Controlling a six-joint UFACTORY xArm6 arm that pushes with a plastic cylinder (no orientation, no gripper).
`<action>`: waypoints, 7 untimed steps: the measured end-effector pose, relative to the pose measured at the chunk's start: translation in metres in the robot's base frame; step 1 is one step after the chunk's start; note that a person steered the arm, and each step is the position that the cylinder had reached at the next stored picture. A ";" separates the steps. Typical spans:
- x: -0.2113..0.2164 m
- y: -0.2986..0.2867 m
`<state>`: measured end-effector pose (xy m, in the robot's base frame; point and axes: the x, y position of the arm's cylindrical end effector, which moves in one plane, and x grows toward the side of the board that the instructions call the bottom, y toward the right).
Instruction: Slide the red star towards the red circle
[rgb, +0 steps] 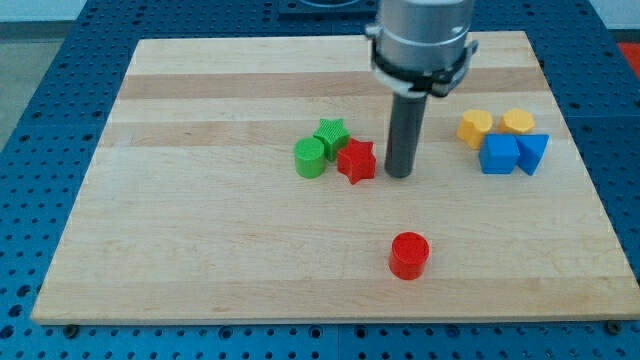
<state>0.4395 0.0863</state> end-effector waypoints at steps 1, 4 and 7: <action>-0.037 0.004; -0.025 -0.042; 0.015 -0.063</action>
<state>0.4545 0.0229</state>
